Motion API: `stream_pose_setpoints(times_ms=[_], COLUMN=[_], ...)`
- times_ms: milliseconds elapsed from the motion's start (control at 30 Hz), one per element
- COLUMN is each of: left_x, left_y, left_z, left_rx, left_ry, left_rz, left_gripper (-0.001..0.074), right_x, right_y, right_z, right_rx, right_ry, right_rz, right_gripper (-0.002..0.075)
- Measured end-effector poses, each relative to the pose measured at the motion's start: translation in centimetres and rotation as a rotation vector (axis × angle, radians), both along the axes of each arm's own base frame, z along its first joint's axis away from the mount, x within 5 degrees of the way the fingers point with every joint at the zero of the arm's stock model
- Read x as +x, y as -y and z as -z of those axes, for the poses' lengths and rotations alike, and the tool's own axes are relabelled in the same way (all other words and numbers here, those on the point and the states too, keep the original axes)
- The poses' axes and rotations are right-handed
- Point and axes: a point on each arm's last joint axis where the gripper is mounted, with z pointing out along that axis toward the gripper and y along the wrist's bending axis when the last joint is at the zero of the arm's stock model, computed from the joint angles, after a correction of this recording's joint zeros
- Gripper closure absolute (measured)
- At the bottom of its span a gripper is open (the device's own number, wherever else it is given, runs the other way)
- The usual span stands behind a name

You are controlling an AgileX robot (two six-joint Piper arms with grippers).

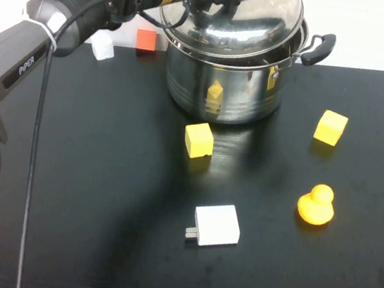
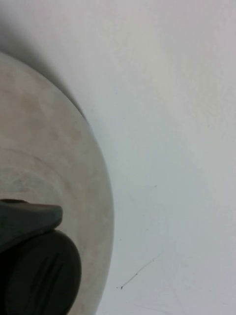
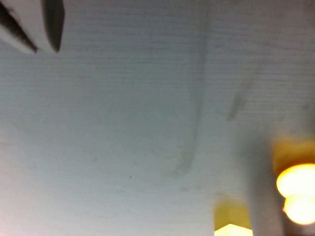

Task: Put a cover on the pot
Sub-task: Place the pot lid on the pot

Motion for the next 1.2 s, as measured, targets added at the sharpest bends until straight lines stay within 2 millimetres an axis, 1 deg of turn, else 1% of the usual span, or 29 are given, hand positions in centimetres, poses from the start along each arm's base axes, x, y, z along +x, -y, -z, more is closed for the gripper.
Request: stream_pose_setpoints(times_ms=[200,533,833,967,1067,1200], left_x=[-0.1,0.4,0.5,0.4,0.1,-0.7], left_y=[0.2,0.5,0.6,0.7,0.6,0.3], left_z=[0.2,1.9,2.2,1.8,1.1,-0.8], left_rx=[0.0,0.006,0.0,0.008,0.005,-0.009], left_ry=[-0.011,-0.048,-0.052,-0.033,-0.025,0.005], left_rz=[0.024,0.04,0.034,0.013,0.009,0.006], left_gripper=[0.0402,0.0402,0.0402,0.0402,0.0402,0.0402], right_x=[0.0,0.0,0.0,0.0,0.0,0.0], right_y=[0.0,0.0,0.0,0.0,0.0,0.0], right_z=[0.0,0.0,0.0,0.0,0.0,0.0], right_rx=[0.0,0.0,0.0,0.0,0.0,0.0], right_ry=[0.0,0.0,0.0,0.0,0.0,0.0], right_rz=[0.0,0.0,0.0,0.0,0.0,0.0], right_gripper=[0.0728,0.0728,0.0728,0.0728,0.0728,0.0728])
